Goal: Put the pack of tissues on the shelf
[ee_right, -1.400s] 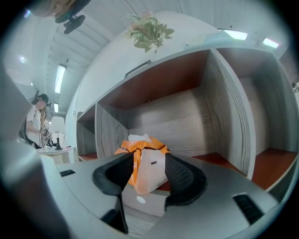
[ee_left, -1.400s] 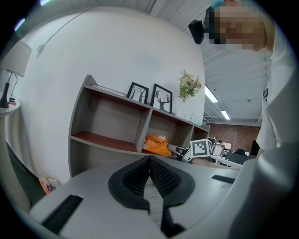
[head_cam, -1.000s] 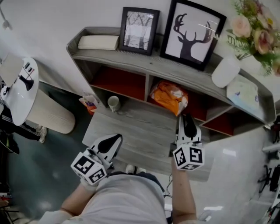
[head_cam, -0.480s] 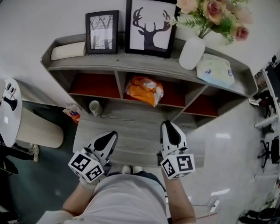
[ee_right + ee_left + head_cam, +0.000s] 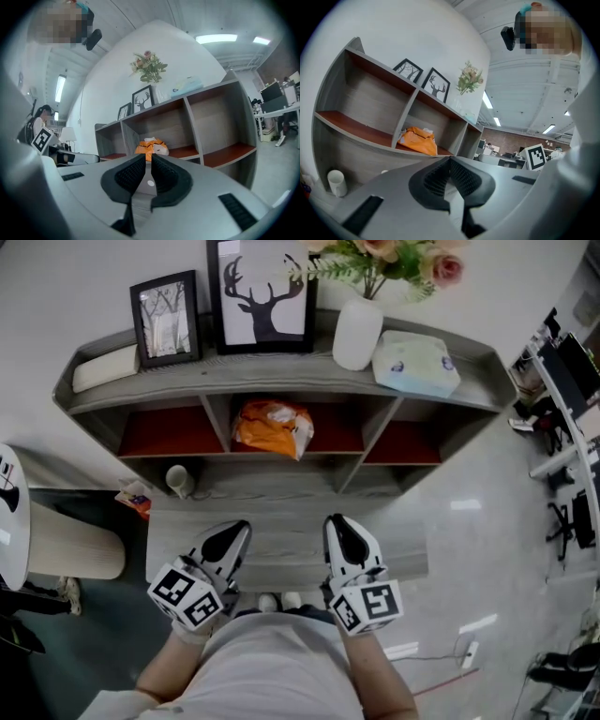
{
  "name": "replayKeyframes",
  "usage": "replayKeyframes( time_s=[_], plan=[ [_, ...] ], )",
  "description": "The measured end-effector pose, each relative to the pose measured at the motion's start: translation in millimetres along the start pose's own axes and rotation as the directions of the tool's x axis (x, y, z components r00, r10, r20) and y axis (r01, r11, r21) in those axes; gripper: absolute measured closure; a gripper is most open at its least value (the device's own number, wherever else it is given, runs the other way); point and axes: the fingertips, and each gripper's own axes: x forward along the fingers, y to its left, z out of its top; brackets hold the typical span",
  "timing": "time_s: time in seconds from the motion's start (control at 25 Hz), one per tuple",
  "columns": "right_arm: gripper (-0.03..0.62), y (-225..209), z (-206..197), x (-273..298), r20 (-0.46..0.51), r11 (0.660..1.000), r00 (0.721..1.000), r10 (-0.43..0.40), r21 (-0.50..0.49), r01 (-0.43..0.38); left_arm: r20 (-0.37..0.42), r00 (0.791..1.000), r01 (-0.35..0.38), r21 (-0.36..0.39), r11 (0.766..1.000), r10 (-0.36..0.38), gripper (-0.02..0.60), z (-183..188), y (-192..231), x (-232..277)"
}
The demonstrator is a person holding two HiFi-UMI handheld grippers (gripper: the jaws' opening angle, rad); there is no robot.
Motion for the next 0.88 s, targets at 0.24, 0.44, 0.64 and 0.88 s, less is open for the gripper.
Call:
replayKeyframes(
  time_s=[0.24, 0.44, 0.64, 0.88],
  plan=[
    [0.545, 0.5, -3.6, -10.0, -0.005, 1.0, 1.0, -0.015, 0.001, 0.015, -0.025, 0.999, 0.032, -0.008, 0.999, -0.033, 0.565, -8.8, -6.2, 7.9],
    [0.549, -1.6, -5.7, -13.8, -0.017, 1.0, 1.0, -0.025, -0.01, 0.024, -0.033, 0.999, 0.042, -0.01, 0.999, -0.042, 0.565, -11.7, -8.6, 12.4],
    [0.556, -1.0, -9.0, -14.7, -0.024, 1.0, 0.999, -0.029, -0.008, 0.028, -0.039, 0.998, 0.045, -0.007, 0.999, -0.045, 0.565, -13.1, -9.5, 12.8],
    [0.556, 1.7, -10.9, -14.4, -0.027, 1.0, 0.999, -0.024, -0.008, 0.024, -0.034, 0.998, 0.046, -0.012, 0.999, -0.047, 0.565, -12.6, -9.1, 10.3]
  ],
)
